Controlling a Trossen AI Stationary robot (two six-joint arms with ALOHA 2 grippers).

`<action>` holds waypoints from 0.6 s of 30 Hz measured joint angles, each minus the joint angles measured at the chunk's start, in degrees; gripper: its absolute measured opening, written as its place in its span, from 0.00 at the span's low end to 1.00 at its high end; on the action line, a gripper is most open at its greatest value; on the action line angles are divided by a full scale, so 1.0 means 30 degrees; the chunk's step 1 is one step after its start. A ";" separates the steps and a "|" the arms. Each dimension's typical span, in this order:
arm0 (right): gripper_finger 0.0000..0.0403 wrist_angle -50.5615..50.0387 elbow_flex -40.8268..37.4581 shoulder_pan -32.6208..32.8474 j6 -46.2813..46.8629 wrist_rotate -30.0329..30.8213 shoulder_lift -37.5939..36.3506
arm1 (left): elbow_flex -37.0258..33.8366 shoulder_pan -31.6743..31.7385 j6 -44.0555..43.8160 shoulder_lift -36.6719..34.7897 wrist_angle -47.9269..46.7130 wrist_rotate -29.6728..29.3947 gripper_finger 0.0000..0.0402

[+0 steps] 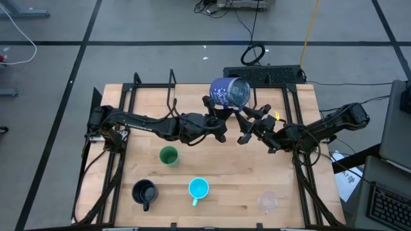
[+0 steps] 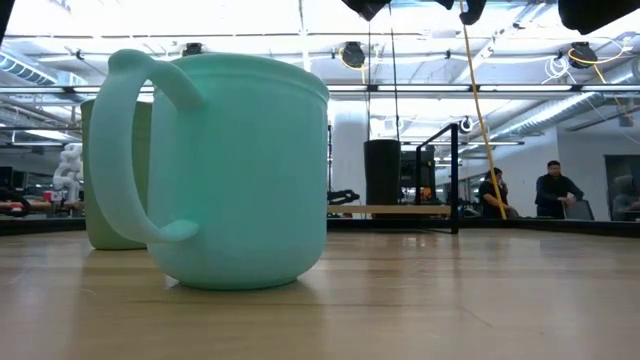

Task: Stack small to large cups/mugs on shelf
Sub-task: Put the purple mug on the shelf

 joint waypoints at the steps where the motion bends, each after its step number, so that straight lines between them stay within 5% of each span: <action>1: 0.37 0.0050 0.0000 -0.0064 0.0071 -0.0085 0.0000 | 0.0000 -0.0005 0.0054 0.0000 -0.0006 -0.0005 0.02; 18: 0.22 0.0163 0.0000 -0.0488 0.0314 -0.0622 0.0000 | 0.0000 -0.0036 0.0917 0.0000 -0.0060 -0.0736 0.02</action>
